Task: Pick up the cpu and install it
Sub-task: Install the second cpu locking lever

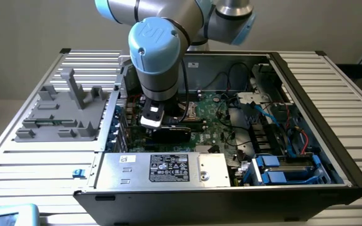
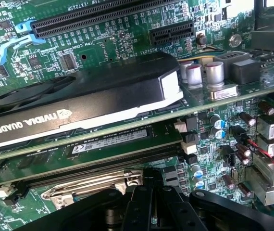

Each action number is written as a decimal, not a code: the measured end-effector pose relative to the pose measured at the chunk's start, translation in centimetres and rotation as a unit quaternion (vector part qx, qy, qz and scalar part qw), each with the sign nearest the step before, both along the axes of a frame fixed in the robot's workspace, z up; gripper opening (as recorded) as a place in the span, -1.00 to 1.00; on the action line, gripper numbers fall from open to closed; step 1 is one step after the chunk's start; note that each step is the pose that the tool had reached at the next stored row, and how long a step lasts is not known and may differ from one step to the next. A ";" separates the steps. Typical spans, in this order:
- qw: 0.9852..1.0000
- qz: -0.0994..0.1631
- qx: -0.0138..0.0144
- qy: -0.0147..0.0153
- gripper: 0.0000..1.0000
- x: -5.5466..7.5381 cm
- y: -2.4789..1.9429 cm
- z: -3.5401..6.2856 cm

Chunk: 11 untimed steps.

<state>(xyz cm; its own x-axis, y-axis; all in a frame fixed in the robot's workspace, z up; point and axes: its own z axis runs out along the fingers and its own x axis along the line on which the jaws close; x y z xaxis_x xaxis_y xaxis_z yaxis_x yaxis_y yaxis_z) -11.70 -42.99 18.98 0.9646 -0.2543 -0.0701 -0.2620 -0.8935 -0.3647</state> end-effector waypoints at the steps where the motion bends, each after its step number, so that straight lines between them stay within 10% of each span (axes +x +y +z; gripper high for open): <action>1: 1.000 0.000 0.000 0.000 -0.77 0.0 0.04 -0.01; 11: 1.000 0.001 0.000 0.000 -0.77 0.0 -0.10 -0.06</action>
<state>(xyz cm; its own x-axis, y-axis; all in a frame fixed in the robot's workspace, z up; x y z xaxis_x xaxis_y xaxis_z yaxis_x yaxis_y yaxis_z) -11.70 -43.09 18.93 0.9649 -0.2532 -0.0700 -0.2610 -0.8935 -0.3654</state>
